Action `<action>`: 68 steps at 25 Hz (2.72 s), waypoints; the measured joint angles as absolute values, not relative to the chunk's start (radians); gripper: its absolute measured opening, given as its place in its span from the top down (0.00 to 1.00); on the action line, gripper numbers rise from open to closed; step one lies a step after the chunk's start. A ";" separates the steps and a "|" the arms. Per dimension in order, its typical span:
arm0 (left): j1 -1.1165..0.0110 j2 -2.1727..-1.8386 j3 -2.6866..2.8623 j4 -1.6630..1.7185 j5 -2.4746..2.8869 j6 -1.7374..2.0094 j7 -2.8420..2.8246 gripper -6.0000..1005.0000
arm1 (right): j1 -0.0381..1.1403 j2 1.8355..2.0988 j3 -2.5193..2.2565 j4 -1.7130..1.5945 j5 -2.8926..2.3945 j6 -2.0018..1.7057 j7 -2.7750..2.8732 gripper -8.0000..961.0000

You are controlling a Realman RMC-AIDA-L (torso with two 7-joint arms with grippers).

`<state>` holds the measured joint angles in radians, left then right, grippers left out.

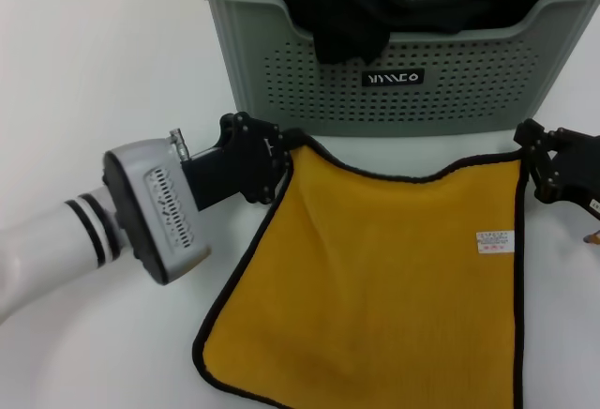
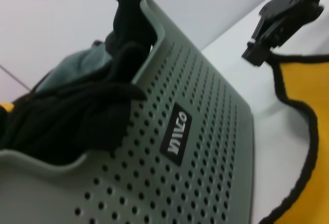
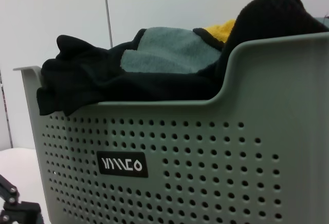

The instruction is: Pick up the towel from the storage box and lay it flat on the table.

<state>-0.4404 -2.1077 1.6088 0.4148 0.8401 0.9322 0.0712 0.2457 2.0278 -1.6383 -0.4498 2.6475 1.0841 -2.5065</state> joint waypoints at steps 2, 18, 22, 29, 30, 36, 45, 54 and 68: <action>-0.443 -2.108 1.626 0.426 0.836 0.882 0.072 0.98 | 0.247 2.028 -1.638 -0.449 2.647 1.084 -2.506 0.85; -0.442 -2.108 1.672 0.448 0.815 0.814 0.130 0.93 | 0.249 2.027 -1.638 -0.440 2.642 1.062 -2.524 0.84; -0.437 -2.108 1.702 0.448 0.749 0.814 0.131 0.83 | 0.247 2.028 -1.638 -0.440 2.645 1.063 -2.522 0.83; -0.410 -2.108 1.713 0.448 0.693 0.824 0.156 0.57 | 0.231 2.026 -1.638 -0.439 2.648 1.126 -2.527 0.68; -0.404 -2.108 1.713 0.450 0.690 0.828 0.156 0.55 | 0.225 2.025 -1.637 -0.437 2.647 1.145 -2.532 0.64; -0.335 -2.103 1.713 0.475 0.631 0.927 0.131 0.42 | 0.208 2.022 -1.627 -0.385 2.650 1.328 -2.610 0.36; -0.280 -2.037 1.704 0.552 0.693 1.212 -0.385 0.23 | 0.270 1.985 -1.641 -0.378 2.478 1.588 -2.531 0.24; -0.375 -1.914 1.698 0.526 0.866 1.553 -0.862 0.24 | 0.375 1.921 -1.638 -0.453 2.239 1.717 -2.309 0.25; -0.381 -1.912 1.536 0.513 1.074 1.791 -0.938 0.24 | 0.368 1.911 -1.625 -0.611 2.116 1.714 -2.133 0.25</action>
